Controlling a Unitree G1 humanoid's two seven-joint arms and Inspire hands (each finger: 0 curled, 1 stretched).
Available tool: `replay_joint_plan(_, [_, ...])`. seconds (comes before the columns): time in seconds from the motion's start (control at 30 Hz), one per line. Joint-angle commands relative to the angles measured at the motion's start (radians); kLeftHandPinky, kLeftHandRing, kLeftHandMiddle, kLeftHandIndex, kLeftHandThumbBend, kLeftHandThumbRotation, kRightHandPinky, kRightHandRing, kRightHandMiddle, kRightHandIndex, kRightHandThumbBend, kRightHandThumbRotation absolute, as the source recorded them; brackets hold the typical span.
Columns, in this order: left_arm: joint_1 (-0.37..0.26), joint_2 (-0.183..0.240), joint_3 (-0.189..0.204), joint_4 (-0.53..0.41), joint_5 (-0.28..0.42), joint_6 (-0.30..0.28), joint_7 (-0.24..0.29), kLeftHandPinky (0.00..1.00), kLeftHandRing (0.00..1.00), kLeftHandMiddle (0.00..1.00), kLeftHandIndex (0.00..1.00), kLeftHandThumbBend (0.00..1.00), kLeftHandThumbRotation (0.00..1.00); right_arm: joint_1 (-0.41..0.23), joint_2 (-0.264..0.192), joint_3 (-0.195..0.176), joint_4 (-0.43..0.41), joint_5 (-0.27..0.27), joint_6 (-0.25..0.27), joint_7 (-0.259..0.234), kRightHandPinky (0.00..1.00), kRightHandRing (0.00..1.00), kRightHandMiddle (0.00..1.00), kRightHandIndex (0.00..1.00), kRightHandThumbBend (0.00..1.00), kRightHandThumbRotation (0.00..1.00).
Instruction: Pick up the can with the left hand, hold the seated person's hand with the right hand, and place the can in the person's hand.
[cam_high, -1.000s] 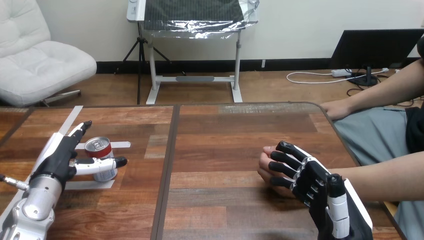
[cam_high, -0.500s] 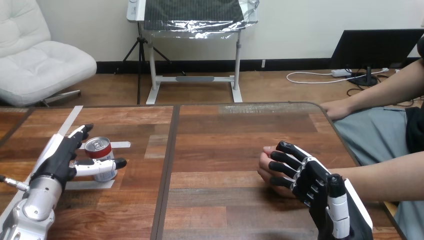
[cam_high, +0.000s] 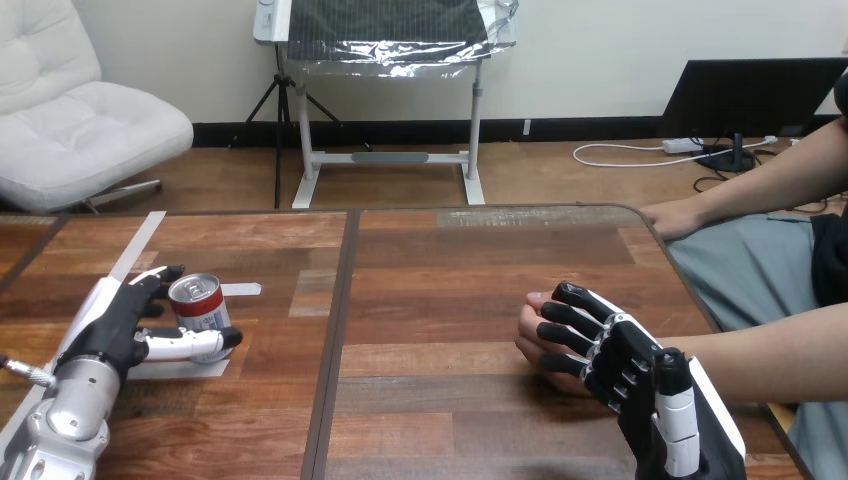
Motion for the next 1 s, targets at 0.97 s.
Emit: replay_joint_plan(0.97, [-0.096, -0.023, -0.01, -0.008, -0.001, 0.033, 0.097, 0.56, 0.64, 0.68, 0.72, 0.68, 0.0, -0.058, 0.003, -0.013, -0.006, 0.007, -0.036, -0.003, 0.74, 0.81, 0.83, 0.84, 1.0, 0.97])
